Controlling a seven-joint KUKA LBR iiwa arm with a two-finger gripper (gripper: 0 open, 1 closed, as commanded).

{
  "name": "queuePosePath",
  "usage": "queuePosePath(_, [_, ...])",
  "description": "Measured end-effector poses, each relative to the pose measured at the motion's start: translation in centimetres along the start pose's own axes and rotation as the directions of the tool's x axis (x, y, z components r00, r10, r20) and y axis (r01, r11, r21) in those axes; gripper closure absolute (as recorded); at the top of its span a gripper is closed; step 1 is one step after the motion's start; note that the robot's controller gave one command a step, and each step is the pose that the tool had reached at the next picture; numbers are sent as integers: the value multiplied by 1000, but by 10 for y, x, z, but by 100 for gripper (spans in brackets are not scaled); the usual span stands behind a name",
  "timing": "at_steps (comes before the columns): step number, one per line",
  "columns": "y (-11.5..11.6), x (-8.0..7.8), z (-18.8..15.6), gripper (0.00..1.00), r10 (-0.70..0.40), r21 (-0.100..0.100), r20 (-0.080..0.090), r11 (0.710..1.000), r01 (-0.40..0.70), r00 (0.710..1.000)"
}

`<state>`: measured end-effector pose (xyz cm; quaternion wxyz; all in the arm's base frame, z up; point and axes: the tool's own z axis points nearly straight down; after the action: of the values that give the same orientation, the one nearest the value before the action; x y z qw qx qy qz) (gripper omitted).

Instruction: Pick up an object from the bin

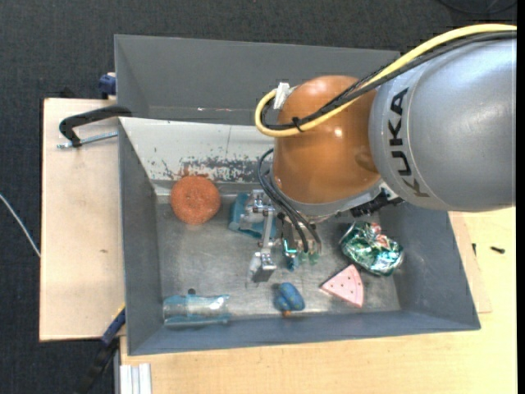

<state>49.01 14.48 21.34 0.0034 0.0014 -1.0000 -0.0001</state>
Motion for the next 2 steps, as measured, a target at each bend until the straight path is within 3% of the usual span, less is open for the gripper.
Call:
queuePosePath(1, [-1, -2, -4, 0, 3, -1, 8, 1000, -3, 1000])
queuePosePath(2, [31, -3, 59, 0, -132, 0, 10, 991, 132, 991])
